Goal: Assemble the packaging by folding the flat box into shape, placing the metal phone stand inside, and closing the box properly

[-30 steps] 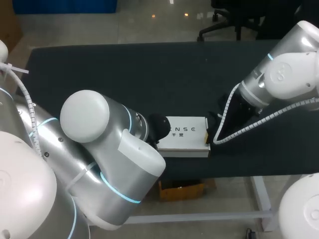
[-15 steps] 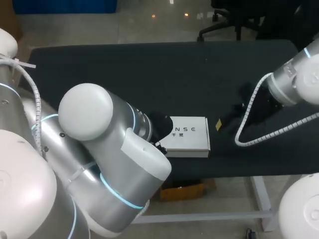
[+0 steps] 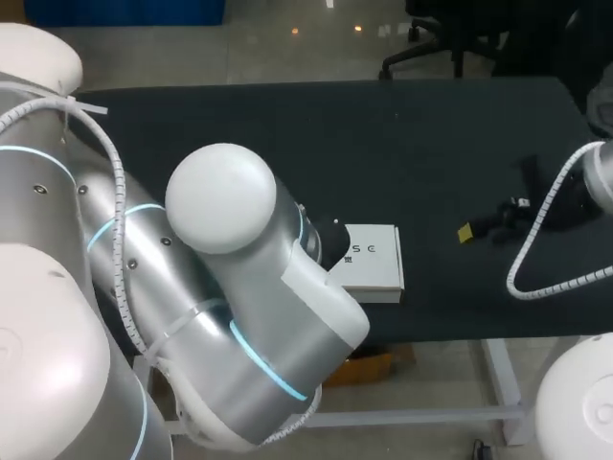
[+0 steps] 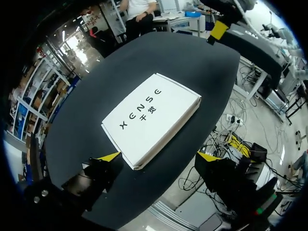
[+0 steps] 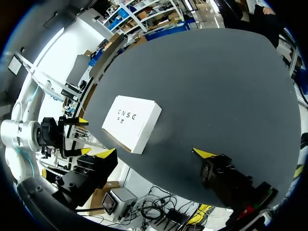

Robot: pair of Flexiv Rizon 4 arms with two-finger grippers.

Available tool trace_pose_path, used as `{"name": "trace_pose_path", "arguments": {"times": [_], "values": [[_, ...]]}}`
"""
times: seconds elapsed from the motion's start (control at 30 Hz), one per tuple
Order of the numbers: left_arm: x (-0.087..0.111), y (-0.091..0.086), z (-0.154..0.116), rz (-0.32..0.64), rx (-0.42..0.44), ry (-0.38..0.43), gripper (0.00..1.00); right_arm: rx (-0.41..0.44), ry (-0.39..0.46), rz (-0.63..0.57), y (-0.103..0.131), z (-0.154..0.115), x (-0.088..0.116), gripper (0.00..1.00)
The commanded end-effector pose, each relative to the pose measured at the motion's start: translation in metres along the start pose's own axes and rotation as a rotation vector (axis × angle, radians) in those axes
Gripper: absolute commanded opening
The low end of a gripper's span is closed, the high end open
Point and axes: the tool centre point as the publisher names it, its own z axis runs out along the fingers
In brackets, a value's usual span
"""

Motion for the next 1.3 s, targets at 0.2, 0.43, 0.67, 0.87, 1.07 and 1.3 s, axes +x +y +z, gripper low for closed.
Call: {"name": "trace_pose_path", "arguments": {"times": [0.2, 0.43, 0.67, 0.87, 1.07, 1.3], "values": [[0.021, 0.0, -0.013, -0.037, -0.113, -0.065, 1.0, -0.167, -0.01, -0.012, -0.006, -0.014, -0.003, 1.0], [0.021, 0.0, -0.013, -0.037, -0.113, -0.065, 1.0, -0.167, -0.01, -0.012, -0.006, -0.014, -0.003, 1.0], [0.03, -0.003, -0.009, -0.168, -0.134, -0.03, 1.0, -0.183, -0.057, -0.017, -0.017, -0.008, -0.011, 1.0], [0.038, 0.002, -0.009, -0.275, -0.152, -0.007, 1.0, -0.3, -0.066, -0.081, -0.014, -0.021, -0.021, 1.0], [0.049, 0.001, 0.0, -0.39, -0.224, 0.0, 1.0, -0.434, -0.081, -0.169, 0.0, -0.037, -0.034, 1.0], [0.053, 0.001, 0.02, -0.521, -0.271, 0.029, 1.0, -0.548, -0.073, -0.276, 0.021, -0.047, -0.051, 1.0]]}}
